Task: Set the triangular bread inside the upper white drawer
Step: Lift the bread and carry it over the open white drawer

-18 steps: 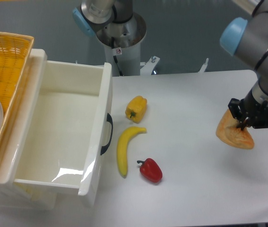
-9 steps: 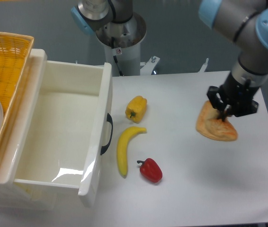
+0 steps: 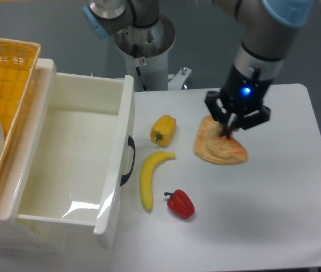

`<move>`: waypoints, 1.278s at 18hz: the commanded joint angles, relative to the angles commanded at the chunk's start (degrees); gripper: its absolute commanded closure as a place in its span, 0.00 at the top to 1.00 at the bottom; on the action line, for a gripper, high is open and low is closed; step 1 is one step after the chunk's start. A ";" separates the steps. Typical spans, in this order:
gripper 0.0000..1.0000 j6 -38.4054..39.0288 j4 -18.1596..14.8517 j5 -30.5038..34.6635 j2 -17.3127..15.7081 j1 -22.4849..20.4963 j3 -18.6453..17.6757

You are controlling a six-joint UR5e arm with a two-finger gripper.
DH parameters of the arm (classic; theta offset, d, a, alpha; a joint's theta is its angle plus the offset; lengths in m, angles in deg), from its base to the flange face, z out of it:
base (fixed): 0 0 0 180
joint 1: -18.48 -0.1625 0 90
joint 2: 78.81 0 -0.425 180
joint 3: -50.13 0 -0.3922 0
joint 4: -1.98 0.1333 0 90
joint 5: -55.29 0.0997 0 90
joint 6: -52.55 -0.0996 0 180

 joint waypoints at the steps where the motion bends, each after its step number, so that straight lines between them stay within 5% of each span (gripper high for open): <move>1: 0.00 0.35 0.09 -0.09 -0.44 0.79 -0.70; 11: 0.00 5.18 0.18 -0.70 -3.87 15.02 -5.54; 15: 0.00 5.80 0.44 -1.32 -5.19 16.79 -5.63; 23: 0.00 5.27 0.70 -0.88 -2.47 18.81 -6.77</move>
